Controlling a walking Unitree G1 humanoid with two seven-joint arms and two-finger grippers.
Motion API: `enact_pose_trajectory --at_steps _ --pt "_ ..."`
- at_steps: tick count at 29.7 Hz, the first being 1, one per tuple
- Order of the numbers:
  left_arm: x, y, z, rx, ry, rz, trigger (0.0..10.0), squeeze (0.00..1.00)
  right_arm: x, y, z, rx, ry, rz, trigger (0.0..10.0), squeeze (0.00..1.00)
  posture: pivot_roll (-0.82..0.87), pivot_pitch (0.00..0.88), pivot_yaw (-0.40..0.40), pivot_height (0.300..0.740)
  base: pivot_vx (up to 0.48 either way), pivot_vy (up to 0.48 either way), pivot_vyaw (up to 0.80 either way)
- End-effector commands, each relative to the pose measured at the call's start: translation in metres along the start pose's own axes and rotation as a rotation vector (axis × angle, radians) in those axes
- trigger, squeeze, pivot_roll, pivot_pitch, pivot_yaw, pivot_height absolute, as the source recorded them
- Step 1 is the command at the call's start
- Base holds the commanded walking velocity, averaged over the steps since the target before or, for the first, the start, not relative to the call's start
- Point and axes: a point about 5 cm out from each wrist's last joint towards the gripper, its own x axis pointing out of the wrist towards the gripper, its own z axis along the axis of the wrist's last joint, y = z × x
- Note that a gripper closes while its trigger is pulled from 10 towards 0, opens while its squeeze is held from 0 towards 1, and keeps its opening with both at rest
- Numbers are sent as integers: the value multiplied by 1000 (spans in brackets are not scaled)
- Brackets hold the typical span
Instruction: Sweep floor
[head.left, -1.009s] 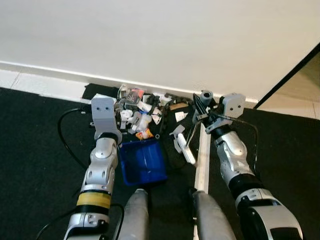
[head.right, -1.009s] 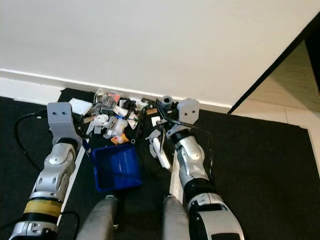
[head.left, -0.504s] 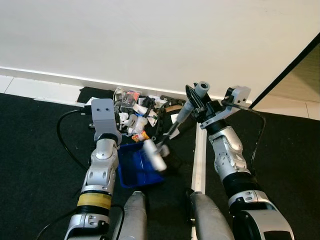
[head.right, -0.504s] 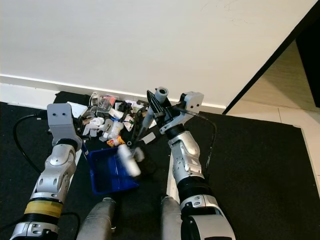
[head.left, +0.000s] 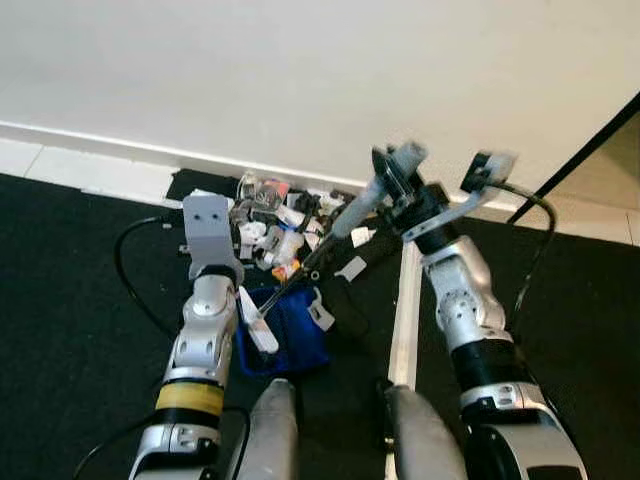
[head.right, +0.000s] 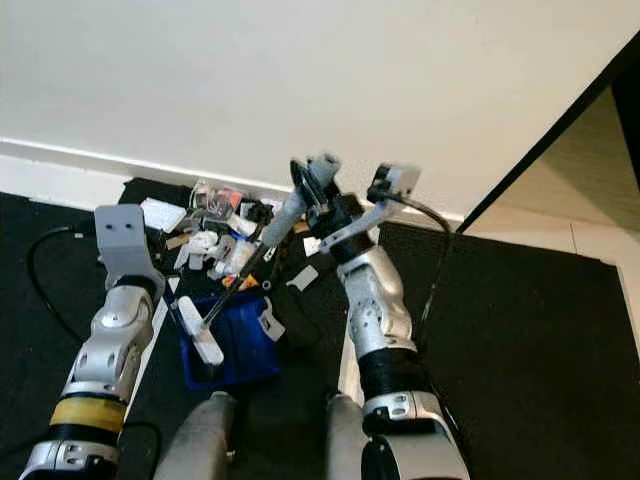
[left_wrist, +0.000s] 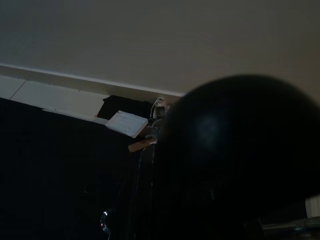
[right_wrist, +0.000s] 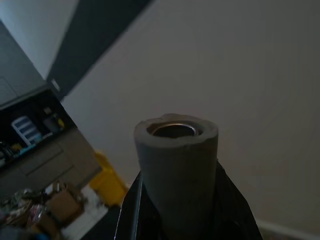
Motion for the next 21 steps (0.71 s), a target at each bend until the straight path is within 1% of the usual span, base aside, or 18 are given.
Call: enact_pose_trajectory --at_steps 1,2,3,4,5,6,8,9,10,12,13,16,17,18,19,20,21 --pt "-2 -15 -11 -40 51 -56 10000 0 0 3 7 -47 -19 11 10000 0 16 179 -7 740 0 0 0" --pt "-2 -15 -11 -38 53 -55 10000 0 -1 2 13 -89 -17 11 10000 0 16 179 -7 740 0 0 0" --pt "-2 -15 -12 -36 56 -54 10000 0 -4 0 21 -150 -8 -3 10000 0 11 179 -7 740 0 0 0" --pt "-2 -15 -12 -36 56 -54 10000 0 -4 0 21 -150 -8 -3 10000 0 11 179 -7 740 0 0 0" --pt "-2 -15 -12 -35 58 -54 10000 0 -6 -3 26 -200 1 -15 10000 0 8 179 -7 740 0 0 0" --pt "-2 -15 -12 -34 59 -54 10000 0 -8 -4 30 -229 8 -23 10000 0 8 179 -7 740 0 0 0" --pt "-2 -16 -13 -32 61 -55 10000 0 -14 -11 35 -323 55 -54 10000 0 3 181 -6 740 0 0 0" --pt "-2 -16 -13 -32 61 -55 10000 0 -14 -11 35 -323 55 -54 10000 0 3 181 -6 740 0 0 0" --pt "-2 -16 -13 -31 62 -56 10000 0 -18 -15 37 -372 81 -67 10000 0 3 181 -6 740 0 0 0" --pt "-2 -17 -13 -27 65 -60 10000 0 -30 -32 29 -443 170 -170 10000 0 0 185 -1 740 0 0 0" --pt "-2 -17 -13 -27 65 -60 10000 0 -30 -32 29 -443 170 -170 10000 0 0 185 -1 740 0 0 0" --pt "-2 -16 -13 -23 66 -62 10000 0 -37 -46 20 -520 234 -255 10000 0 3 189 3 740 0 0 0" --pt "-2 -16 -13 -22 67 -63 10000 0 -39 -50 14 -526 248 -281 10000 0 3 189 3 740 0 0 0" --pt "-2 -16 -14 -19 68 -64 10000 0 -41 -54 8 -555 269 -313 10000 0 7 193 4 740 0 0 0" --pt "-3 -16 -14 -18 68 -65 10000 0 -42 -56 5 -577 284 -333 10000 0 11 195 5 740 0 0 0" --pt "-3 -16 -14 -17 68 -65 10000 0 -44 -57 0 -586 298 -340 10000 0 15 194 4 740 0 0 0" --pt "-3 -16 -14 -17 68 -65 10000 0 -44 -57 0 -586 298 -340 10000 0 15 194 4 740 0 0 0"
